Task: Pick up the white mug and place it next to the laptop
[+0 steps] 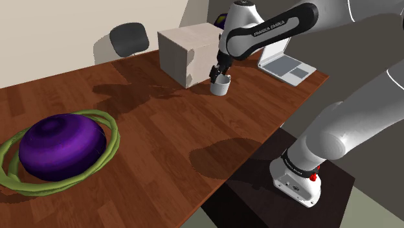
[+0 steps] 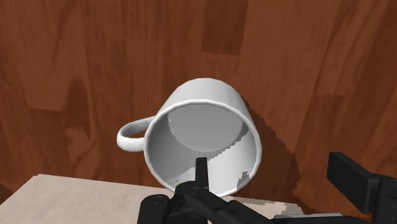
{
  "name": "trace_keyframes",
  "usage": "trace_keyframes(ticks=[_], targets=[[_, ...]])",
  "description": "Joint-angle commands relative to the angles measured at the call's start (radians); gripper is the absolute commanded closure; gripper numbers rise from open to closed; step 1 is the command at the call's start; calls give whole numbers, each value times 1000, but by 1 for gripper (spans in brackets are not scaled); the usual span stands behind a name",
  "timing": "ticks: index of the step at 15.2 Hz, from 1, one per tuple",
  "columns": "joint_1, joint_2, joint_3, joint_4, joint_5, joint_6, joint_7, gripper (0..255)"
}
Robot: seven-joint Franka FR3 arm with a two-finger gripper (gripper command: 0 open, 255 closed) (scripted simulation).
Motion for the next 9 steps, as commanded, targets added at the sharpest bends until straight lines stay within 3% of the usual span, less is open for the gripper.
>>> trace_keyframes(ticks=[1, 9], targets=[[0, 34, 0, 1, 0, 33, 2, 0], [-4, 108, -2, -17, -8, 126, 8, 0]])
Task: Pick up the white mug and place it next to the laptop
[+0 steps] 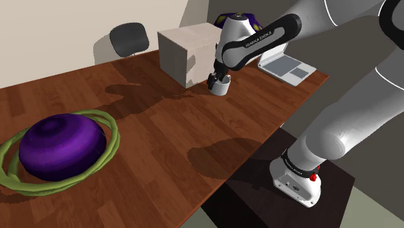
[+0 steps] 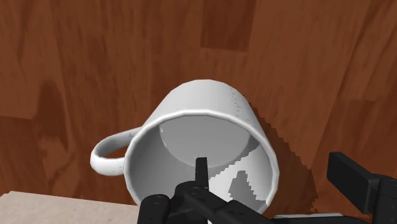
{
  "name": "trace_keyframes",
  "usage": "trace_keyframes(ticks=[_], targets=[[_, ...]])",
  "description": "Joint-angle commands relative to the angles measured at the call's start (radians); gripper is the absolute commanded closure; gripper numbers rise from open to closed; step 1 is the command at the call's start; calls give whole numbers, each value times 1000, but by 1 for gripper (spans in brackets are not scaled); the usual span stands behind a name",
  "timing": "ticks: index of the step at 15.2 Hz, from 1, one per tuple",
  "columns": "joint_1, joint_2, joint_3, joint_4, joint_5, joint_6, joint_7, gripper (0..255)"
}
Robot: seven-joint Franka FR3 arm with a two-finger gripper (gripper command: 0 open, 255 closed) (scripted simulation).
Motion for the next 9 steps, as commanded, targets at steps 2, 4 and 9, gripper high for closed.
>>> trace_keyframes(ticks=[2, 4, 9], targets=[[0, 4, 0, 0, 0, 5, 0, 0], [0, 4, 0, 0, 0, 5, 0, 0], [0, 4, 0, 0, 0, 5, 0, 255]])
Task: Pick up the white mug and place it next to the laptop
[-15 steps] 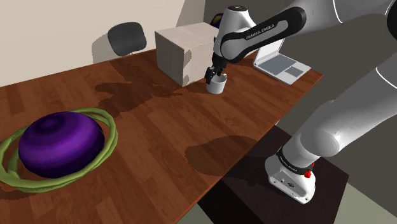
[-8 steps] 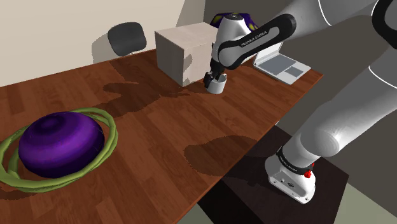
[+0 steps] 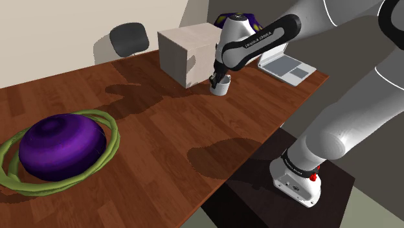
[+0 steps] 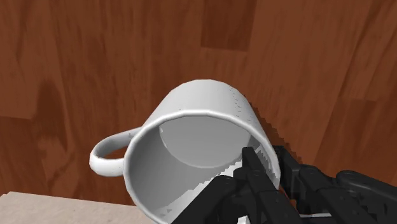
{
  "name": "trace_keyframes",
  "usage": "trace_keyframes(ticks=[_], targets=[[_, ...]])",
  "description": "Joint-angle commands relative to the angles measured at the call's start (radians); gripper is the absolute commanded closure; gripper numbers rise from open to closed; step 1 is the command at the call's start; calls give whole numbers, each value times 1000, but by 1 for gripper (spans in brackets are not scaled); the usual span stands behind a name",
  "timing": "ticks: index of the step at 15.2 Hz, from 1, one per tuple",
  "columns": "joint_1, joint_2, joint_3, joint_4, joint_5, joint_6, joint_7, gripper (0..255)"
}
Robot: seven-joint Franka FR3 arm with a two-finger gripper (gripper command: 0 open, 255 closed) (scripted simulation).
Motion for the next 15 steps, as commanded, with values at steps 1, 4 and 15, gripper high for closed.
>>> trace_keyframes(ticks=[1, 4, 15], targets=[[0, 0, 0, 0, 0, 0, 0, 255], [0, 0, 0, 0, 0, 0, 0, 255], [3, -70, 0, 45, 11, -115, -12, 255]])
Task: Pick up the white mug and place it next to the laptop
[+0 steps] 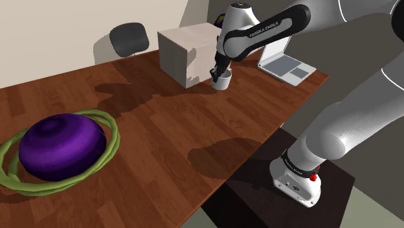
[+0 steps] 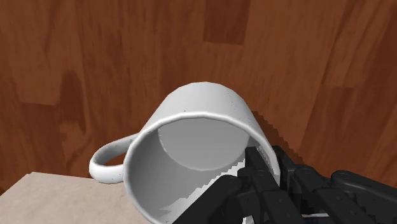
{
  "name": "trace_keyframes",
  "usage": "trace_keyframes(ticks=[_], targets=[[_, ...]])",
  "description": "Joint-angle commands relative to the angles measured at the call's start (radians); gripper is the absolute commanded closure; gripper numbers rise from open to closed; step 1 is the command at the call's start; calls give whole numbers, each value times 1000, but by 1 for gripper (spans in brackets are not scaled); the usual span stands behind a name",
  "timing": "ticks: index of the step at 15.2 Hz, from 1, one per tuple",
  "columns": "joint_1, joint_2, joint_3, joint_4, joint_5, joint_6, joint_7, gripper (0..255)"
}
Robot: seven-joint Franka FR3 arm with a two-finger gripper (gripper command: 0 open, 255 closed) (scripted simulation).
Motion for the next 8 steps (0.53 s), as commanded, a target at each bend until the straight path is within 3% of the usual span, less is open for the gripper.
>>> trace_keyframes(ticks=[1, 8], targets=[[1, -18, 0, 10, 2, -29, -2, 255], [3, -65, 0, 63, 9, -128, -10, 255]])
